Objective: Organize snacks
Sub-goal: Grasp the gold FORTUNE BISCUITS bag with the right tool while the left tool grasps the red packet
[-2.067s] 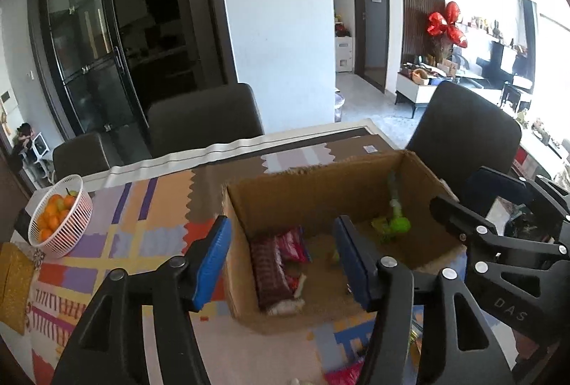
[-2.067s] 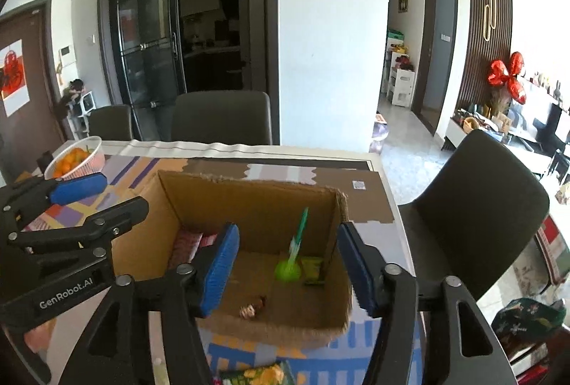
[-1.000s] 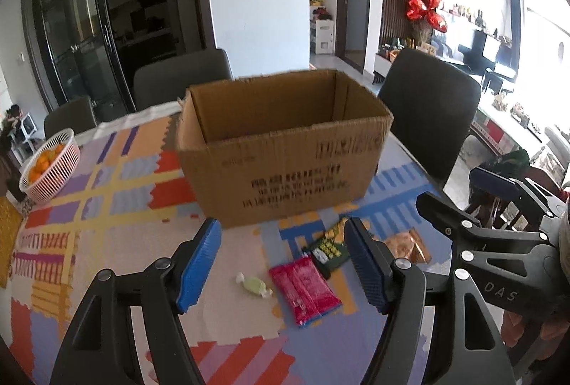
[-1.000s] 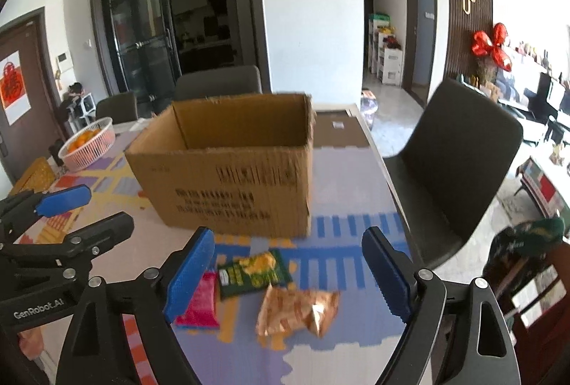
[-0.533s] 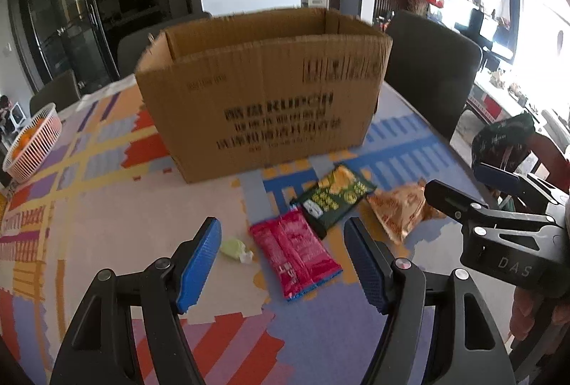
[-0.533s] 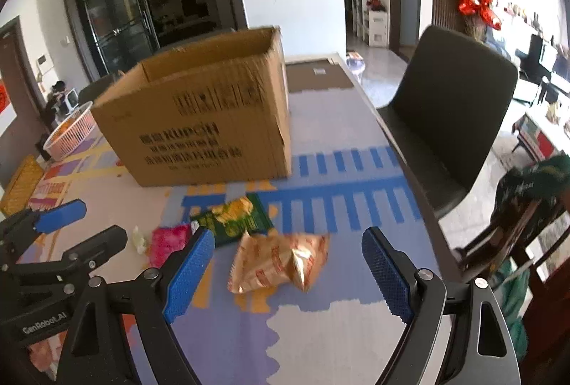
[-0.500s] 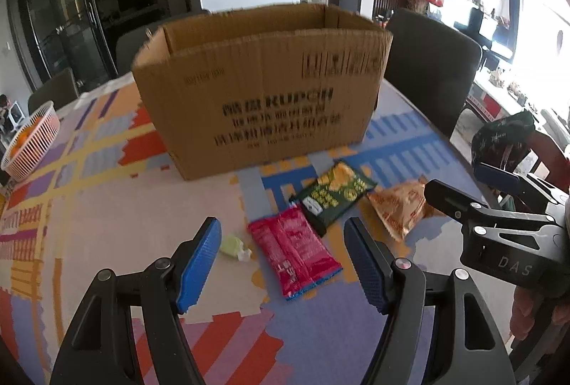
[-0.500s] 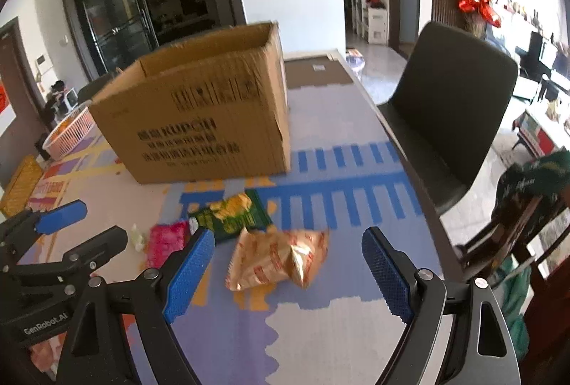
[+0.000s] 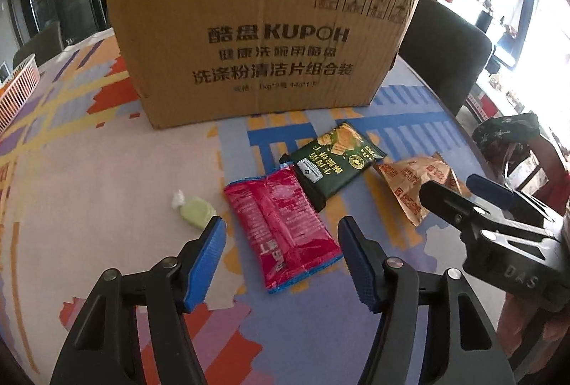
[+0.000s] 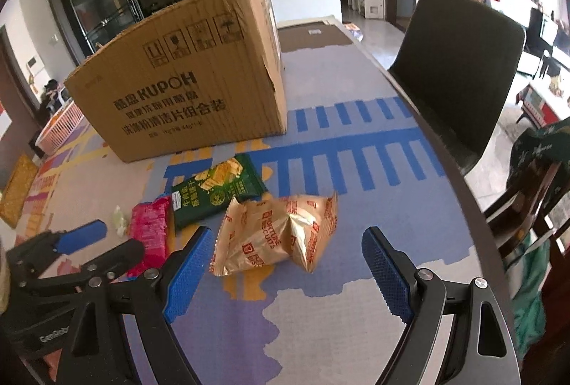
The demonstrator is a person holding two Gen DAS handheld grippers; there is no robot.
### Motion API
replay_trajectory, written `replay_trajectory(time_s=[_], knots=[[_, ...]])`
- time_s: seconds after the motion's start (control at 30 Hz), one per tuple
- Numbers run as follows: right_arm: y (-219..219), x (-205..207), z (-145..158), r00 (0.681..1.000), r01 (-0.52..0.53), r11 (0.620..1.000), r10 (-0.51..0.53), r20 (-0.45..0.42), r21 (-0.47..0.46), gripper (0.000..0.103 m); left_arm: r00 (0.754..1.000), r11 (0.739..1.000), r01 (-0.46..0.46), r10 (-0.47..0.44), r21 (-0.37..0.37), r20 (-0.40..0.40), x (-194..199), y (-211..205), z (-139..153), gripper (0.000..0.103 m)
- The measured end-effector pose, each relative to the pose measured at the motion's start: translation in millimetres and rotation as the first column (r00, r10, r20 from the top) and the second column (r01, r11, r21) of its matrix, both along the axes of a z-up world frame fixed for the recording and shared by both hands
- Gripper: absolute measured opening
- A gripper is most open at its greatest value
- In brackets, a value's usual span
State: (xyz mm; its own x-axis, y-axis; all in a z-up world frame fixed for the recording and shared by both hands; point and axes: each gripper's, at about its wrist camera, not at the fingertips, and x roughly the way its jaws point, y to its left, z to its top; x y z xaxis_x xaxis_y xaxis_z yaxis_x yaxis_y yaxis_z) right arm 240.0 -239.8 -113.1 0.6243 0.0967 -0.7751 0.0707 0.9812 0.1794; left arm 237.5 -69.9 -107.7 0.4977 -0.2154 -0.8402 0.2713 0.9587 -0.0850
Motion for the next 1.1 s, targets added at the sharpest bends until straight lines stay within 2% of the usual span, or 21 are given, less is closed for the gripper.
replay_trajectory(time_s=[0.3, 0.6, 0.7, 0.93, 1.1], knots=[[-6.9, 6.1, -7.6, 1.0, 0.009, 0.998, -0.008, -0.016, 0.058, 0.085, 0.999, 0.998, -0.03, 0.03, 0.046, -0.02, 16.3, -12.8, -17.4, 0.061], [-6.0, 20.7, -18.9, 0.999, 0.004, 0.995, 0.001, -0.05, 0.103, 0.076, 0.999, 0.997, -0.042, 0.044, 0.067, -0.018, 26.3, -13.1, -20.0, 0.057], [-4.1, 23.0, -19.9, 0.999, 0.001, 0.995, 0.004, -0.049, 0.101, 0.072, 0.999, 0.997, -0.041, 0.042, 0.071, -0.009, 27.6, -15.2, -20.3, 0.051], [11.4, 24.3, -19.1, 0.997, -0.049, 0.998, 0.052, -0.056, 0.047, 0.05, 0.998, 0.998, -0.051, 0.052, 0.044, -0.022, 27.8, -8.1, -17.8, 0.043], [22.1, 20.8, -18.0, 0.996, -0.074, 0.997, 0.074, -0.053, 0.01, 0.046, 0.999, 0.999, -0.043, 0.044, 0.034, -0.023, 25.4, -3.2, -16.5, 0.041]])
